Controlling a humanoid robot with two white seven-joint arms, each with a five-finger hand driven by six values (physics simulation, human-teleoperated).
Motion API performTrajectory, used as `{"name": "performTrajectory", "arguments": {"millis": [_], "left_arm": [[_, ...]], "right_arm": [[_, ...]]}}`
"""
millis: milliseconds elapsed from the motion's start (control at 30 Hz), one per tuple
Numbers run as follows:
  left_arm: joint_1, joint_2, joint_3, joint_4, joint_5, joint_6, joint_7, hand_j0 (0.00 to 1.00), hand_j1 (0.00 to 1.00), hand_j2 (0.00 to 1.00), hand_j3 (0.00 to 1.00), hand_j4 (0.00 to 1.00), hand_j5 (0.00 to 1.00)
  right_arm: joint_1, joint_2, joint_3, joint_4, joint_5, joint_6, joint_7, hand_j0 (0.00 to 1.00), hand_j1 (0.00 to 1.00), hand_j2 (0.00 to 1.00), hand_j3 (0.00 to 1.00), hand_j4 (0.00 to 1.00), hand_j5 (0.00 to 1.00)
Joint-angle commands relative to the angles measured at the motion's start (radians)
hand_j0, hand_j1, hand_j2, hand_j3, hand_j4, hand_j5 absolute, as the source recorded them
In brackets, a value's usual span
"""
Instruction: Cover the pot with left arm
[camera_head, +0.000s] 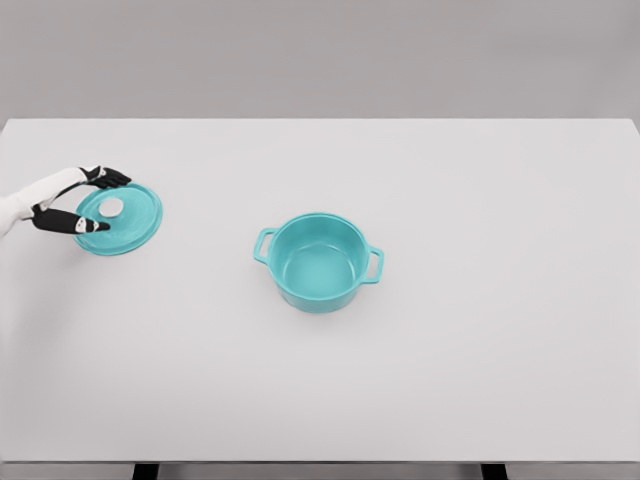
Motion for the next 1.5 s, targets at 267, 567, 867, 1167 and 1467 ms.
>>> {"name": "performTrajectory", "arguments": {"millis": [267, 567, 867, 1167, 1467], "left_arm": [[-0.018, -0.025, -0.001, 0.051, 0.003, 0.006, -0.005, 0.78, 0.78, 0.78, 0.78, 0.78, 0.78], [-0.021, -0.033, -0.002, 0.060, -0.004, 0.008, -0.005, 0.78, 0.78, 0.78, 0.78, 0.78, 0.78], [-0.034, -0.042, -0.004, 0.089, -0.004, 0.011, -0.007, 0.78, 0.78, 0.78, 0.78, 0.78, 0.78], [-0.035, -0.044, -0.016, 0.091, -0.004, 0.041, -0.031, 0.64, 0.64, 0.64, 0.64, 0.64, 0.64], [-0.032, -0.051, -0.016, 0.083, -0.002, 0.026, -0.031, 0.50, 0.50, 0.50, 0.50, 0.50, 0.50]], "right_arm": [[0.000, 0.000, 0.000, 0.000, 0.001, -0.001, 0.000, 1.00, 1.00, 1.00, 1.00, 1.00, 1.00], [0.000, 0.000, 0.000, 0.000, 0.001, -0.001, 0.000, 1.00, 1.00, 1.00, 1.00, 1.00, 1.00], [0.000, 0.000, 0.000, 0.000, 0.001, 0.001, 0.000, 1.00, 1.00, 1.00, 1.00, 1.00, 1.00], [0.000, 0.000, 0.000, 0.000, 0.001, -0.001, 0.000, 1.00, 1.00, 1.00, 1.00, 1.00, 1.00], [0.000, 0.000, 0.000, 0.000, 0.001, -0.001, 0.000, 1.00, 1.00, 1.00, 1.00, 1.00, 1.00]]}}
